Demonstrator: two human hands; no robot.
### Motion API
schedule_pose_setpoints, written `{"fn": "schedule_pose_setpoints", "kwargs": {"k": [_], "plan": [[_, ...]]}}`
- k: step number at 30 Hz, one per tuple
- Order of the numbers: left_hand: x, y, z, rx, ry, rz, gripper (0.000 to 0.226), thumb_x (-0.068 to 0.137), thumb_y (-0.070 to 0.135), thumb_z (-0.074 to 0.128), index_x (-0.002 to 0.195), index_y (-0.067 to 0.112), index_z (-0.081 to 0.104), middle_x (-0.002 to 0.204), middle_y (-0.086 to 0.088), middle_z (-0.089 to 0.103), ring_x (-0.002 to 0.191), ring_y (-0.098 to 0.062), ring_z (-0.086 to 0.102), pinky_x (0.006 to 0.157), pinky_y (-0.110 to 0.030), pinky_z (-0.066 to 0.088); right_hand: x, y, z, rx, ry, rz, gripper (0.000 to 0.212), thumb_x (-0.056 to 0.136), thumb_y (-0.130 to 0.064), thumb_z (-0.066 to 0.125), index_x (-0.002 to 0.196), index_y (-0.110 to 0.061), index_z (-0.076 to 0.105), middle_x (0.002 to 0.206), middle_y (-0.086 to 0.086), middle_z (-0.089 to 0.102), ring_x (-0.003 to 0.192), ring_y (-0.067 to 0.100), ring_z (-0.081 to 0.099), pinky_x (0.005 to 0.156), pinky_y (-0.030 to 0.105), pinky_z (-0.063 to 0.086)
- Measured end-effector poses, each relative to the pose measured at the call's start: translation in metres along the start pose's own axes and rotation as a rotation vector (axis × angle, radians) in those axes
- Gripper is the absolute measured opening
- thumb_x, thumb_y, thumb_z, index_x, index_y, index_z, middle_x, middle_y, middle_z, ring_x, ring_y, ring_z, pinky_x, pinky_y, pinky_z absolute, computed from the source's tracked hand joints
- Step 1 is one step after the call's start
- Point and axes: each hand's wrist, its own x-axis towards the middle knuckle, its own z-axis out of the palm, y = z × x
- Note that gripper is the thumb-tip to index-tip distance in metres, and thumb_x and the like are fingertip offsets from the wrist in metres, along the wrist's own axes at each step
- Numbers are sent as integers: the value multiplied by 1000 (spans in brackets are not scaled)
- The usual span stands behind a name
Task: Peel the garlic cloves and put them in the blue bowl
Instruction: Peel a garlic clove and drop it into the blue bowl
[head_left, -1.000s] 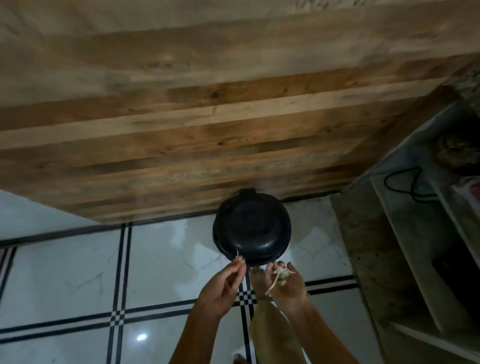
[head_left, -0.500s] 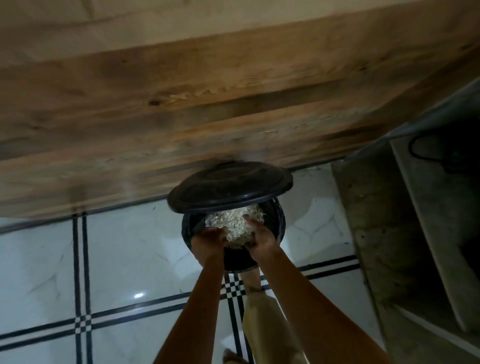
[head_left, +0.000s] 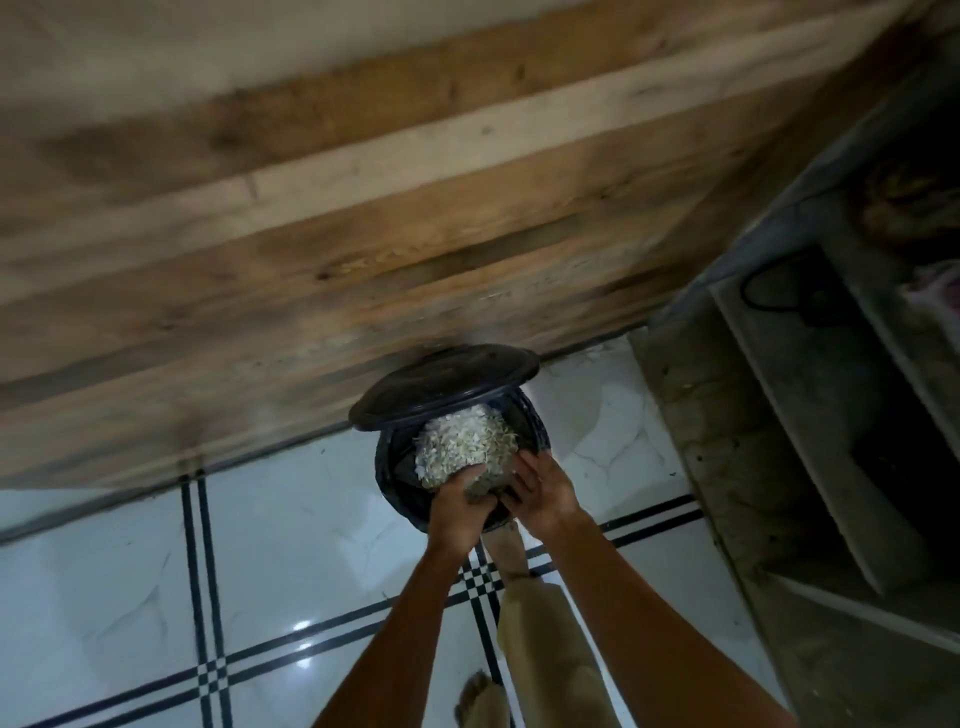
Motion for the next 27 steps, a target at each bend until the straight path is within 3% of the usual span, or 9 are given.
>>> {"fn": "schedule_pose_setpoints", "kwargs": {"k": [3,6,9,12,15,18,20,24,27], "plan": [[-68,45,-6,-7,14,83,28,89,2,58,116,6,65,117,-8,65,105,-14,58,88,-19,42,-84,-22,-28,7,-37,-32,29,97,-19,41,116,-1,55,128,23,51,80,21,54,72,31,42],[-139,101,3,60,-27,271,22,89,3,57,107,6,69,104,-7,70,99,-19,64,86,-24,46,-179,-52,-65,-81,-32,-234,23,98,-17,40,94,-9,61,112,13,58,89,22,57,85,35,46],[-203,170,45,120,-208,448,16,86,-1,61,98,5,70,96,-13,70,93,-24,66,76,-24,46,-273,-80,-125,-119,90,-502,21,97,-18,42,103,-10,60,100,4,62,93,18,56,85,31,44],[-267,238,123,223,-397,660,18,82,-9,62,92,4,69,91,-11,68,69,-1,63,59,-6,42,-347,-104,-213,-48,267,-772,12,93,-10,50,98,-9,61,90,8,65,70,7,58,61,15,42],[-356,285,230,317,-631,880,23,80,-16,60,102,-10,66,93,-12,64,59,14,58,63,-1,42,-413,-116,-326,75,486,-954,15,91,-5,53,87,-13,64,89,10,67,79,15,61,73,22,47],[-428,309,327,427,-787,996,28,83,-12,59,109,-5,65,106,-16,66,79,0,61,69,-4,42,-456,-129,-418,101,693,-1051,20,89,-8,56,79,-23,65,86,3,68,92,23,62,88,38,48],[-465,317,393,510,-790,1110,34,86,-7,54,116,5,65,115,-14,66,93,-13,60,73,-10,43,-484,-134,-475,71,849,-1093,14,90,-8,55,90,-18,66,94,5,68,99,23,62,91,36,47],[-479,324,505,756,-608,1378,51,92,-3,40,139,17,46,150,-11,33,138,-28,32,112,-29,22,-515,-138,-590,-237,1305,-1069,30,93,-11,51,122,-12,59,125,3,58,117,19,52,97,26,37],[-458,310,540,859,-462,1475,49,91,-6,44,131,19,54,143,-3,44,134,-28,39,111,-38,32,-517,-135,-670,-403,1508,-898,46,96,-18,43,141,-21,35,149,-4,29,139,17,25,112,35,15]]}}
